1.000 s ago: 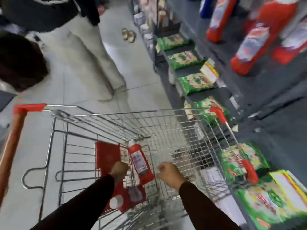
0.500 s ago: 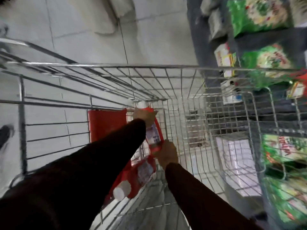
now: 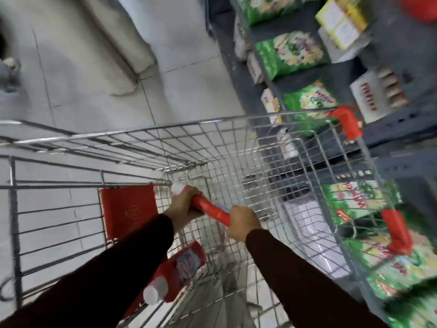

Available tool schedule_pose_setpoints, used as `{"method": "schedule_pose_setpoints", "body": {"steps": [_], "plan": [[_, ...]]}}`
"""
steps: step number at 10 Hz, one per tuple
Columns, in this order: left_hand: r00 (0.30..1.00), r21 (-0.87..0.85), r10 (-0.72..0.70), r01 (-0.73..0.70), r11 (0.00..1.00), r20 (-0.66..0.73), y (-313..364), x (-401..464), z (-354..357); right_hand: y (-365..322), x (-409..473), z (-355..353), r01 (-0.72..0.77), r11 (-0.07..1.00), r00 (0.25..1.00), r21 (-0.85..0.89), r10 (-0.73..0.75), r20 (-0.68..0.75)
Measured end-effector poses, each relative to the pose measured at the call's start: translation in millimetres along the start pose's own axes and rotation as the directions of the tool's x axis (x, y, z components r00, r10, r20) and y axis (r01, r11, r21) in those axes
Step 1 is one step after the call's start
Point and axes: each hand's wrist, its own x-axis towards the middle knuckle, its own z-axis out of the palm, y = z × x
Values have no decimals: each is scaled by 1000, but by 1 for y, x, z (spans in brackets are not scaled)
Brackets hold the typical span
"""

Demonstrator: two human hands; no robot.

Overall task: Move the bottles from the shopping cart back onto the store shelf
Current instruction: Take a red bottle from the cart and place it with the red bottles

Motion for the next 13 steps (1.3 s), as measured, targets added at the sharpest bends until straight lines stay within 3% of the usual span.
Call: {"method": "schedule_pose_setpoints", "body": {"steps": [1,3,5,6,7,8,9,11,13], "plan": [[981,-72,134,-124,990,138,18,-57,22,13,-54,-35,60,997,998,49,-58,-37],[795,-99,434,-436,895,424,86,-195,80,36,-202,-96,104,902,962,419,15,-271],[500,-162,502,-575,802,706,122,-345,181,70,-351,-150,294,799,774,524,123,-622],[306,-154,532,-740,655,790,139,-415,249,90,-428,-167,356,763,685,540,180,-705],[89,-255,476,-752,608,875,128,-500,299,113,-509,-178,506,708,526,493,199,-827],[-160,-332,322,-731,597,933,106,-597,339,131,-577,-185,617,677,344,402,227,-911],[-306,-388,240,-697,603,921,95,-659,382,145,-626,-195,687,661,187,302,240,-952],[-444,-410,90,-704,580,891,70,-762,427,171,-704,-205,705,678,32,210,265,-964],[-512,-427,8,-707,564,859,61,-808,438,179,-746,-208,711,681,-25,172,269,-963]]}}
